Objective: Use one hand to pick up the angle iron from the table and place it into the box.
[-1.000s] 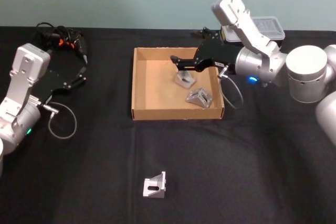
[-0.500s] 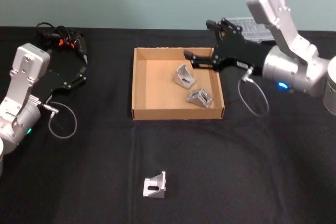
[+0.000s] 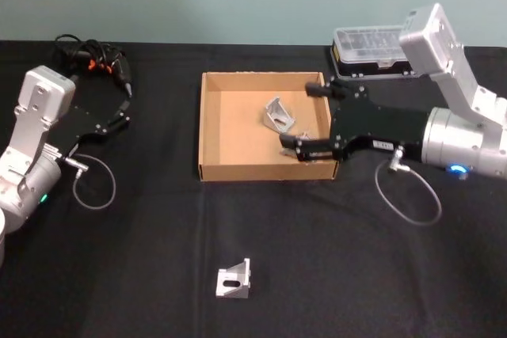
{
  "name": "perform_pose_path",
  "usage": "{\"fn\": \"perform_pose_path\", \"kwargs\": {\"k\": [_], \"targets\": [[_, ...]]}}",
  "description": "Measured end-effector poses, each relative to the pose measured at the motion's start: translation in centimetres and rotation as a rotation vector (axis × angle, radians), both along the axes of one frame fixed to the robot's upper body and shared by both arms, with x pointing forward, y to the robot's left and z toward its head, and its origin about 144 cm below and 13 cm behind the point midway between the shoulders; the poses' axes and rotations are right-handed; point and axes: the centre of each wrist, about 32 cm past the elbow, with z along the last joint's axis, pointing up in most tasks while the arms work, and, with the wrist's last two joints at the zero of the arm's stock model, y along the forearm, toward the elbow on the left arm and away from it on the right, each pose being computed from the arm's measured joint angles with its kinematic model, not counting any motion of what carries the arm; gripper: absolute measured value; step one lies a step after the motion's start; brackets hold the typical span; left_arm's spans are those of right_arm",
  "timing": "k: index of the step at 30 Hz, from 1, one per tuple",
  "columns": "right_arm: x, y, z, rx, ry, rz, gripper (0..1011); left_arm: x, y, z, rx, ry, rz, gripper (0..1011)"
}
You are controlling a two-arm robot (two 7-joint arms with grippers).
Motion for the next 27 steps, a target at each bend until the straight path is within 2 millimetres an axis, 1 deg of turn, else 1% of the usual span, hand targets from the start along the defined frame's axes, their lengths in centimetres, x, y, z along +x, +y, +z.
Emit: {"fn": "perform_pose_path", "kwargs": {"k": [9, 14, 20, 27], "targets": [[-0.4, -0.2, -0.4, -0.025, 0.075, 0.119, 1003, 0.0, 0.0, 0.0, 0.000, 0.000, 0.000, 1000], [-0.6, 0.1, -0.5, -0.041, 0.111, 0.183, 1003, 0.0, 0.0, 0.0, 0.000, 0.000, 0.000, 1000], [-0.7, 0.7, -0.6, -0.101, 0.176, 0.294, 1003, 0.0, 0.0, 0.0, 0.000, 0.000, 0.000, 1000], [-0.7, 0.9, -0.8, -0.145, 0.199, 0.332, 1003, 0.0, 0.0, 0.0, 0.000, 0.000, 0.000, 1000]]}}
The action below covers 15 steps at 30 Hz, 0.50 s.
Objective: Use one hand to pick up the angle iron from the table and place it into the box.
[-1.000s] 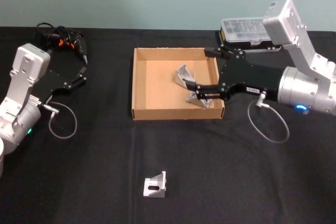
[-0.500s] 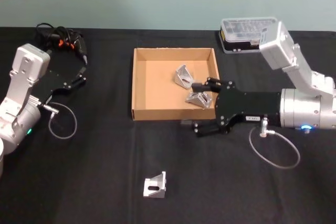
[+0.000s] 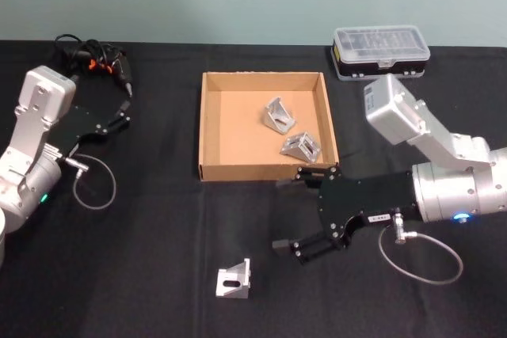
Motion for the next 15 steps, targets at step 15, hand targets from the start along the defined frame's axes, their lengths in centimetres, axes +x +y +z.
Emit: {"fn": "perform_pose_path", "kwargs": {"k": [15], "targets": [[-0.5, 1.0, -2.1, -0.098, 0.016, 0.009, 1003, 0.0, 0.0, 0.0, 0.000, 0.000, 0.000, 1000]]}}
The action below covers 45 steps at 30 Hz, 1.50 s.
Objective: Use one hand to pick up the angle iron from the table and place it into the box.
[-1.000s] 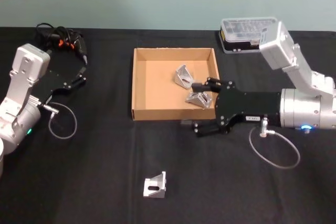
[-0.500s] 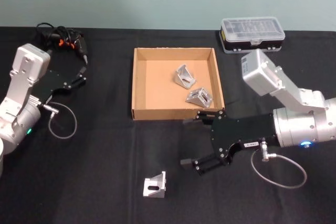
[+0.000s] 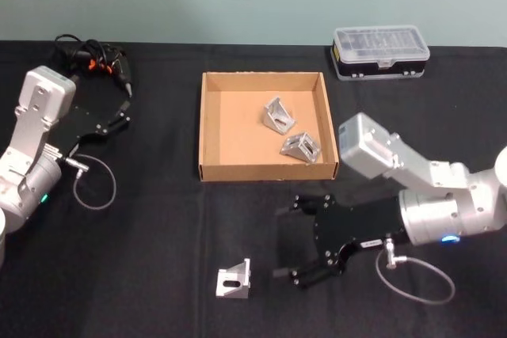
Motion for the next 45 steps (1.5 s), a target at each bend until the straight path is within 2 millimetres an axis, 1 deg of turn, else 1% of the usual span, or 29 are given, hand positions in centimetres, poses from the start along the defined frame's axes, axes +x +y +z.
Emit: {"fn": "perform_pose_path", "kwargs": {"k": [7, 17, 34, 45], "targets": [[-0.2, 0.6, -1.1, -0.011, 0.024, 0.010, 1003, 0.0, 0.0, 0.0, 0.000, 0.000, 0.000, 1000], [-0.1, 1.1, -1.5, -0.016, 0.030, 0.016, 1003, 0.0, 0.0, 0.0, 0.000, 0.000, 0.000, 1000], [-0.1, 4.0, -3.2, -0.028, 0.026, 0.041, 1003, 0.0, 0.0, 0.0, 0.000, 0.000, 0.000, 1000], [0.2, 4.7, -3.7, -0.037, 0.019, 0.034, 1003, 0.0, 0.0, 0.0, 0.000, 0.000, 0.000, 1000]]}}
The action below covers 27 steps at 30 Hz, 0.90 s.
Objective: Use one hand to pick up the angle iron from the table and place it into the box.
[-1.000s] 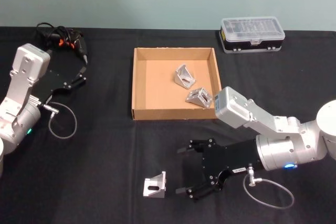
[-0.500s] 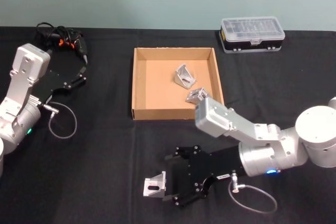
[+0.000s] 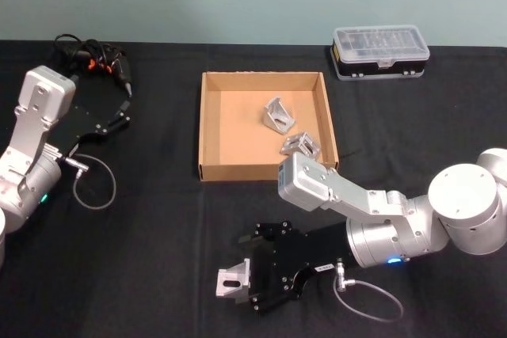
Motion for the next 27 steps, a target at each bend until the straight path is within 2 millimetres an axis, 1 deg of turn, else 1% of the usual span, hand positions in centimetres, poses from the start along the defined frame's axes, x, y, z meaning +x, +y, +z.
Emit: {"fn": "perform_pose_path", "kwargs": {"k": [6, 10, 12, 14, 16, 18, 20, 22, 24, 25, 27], "targets": [[0.13, 0.18, -0.47, -0.005, 0.007, -0.008, 1003, 0.00, 0.00, 0.00, 0.000, 0.000, 0.000, 1000], [0.14, 0.29, -0.78, -0.004, 0.014, -0.011, 947, 0.00, 0.00, 0.00, 0.000, 0.000, 0.000, 1000], [0.10, 0.34, -0.94, -0.003, 0.017, -0.014, 906, 0.00, 0.00, 0.00, 0.000, 0.000, 0.000, 1000], [0.09, 0.36, -1.01, -0.002, 0.018, -0.015, 841, 0.00, 0.00, 0.00, 0.000, 0.000, 0.000, 1000], [0.08, 0.32, -1.05, -0.001, 0.019, -0.018, 812, 0.00, 0.00, 0.00, 0.000, 0.000, 0.000, 1000], [0.07, 0.27, -1.06, 0.000, 0.018, -0.022, 715, 0.00, 0.00, 0.00, 0.000, 0.000, 0.000, 1000], [0.07, 0.22, -1.06, 0.001, 0.017, -0.026, 679, 0.00, 0.00, 0.00, 0.000, 0.000, 0.000, 1000], [0.09, 0.15, -1.03, 0.003, 0.014, -0.031, 596, 0.00, 0.00, 0.01, 0.000, 0.000, 0.000, 1000], [0.10, 0.10, -1.01, 0.005, 0.012, -0.035, 565, 0.00, 0.00, 0.00, 0.000, 0.000, 0.000, 1000], [0.10, 0.06, -1.00, 0.006, 0.010, -0.039, 497, 0.00, 0.00, 0.00, 0.000, 0.000, 0.000, 1000], [0.09, 0.04, -1.02, 0.007, 0.010, -0.042, 473, 0.00, 0.00, 0.00, 0.000, 0.000, 0.000, 1000]]}}
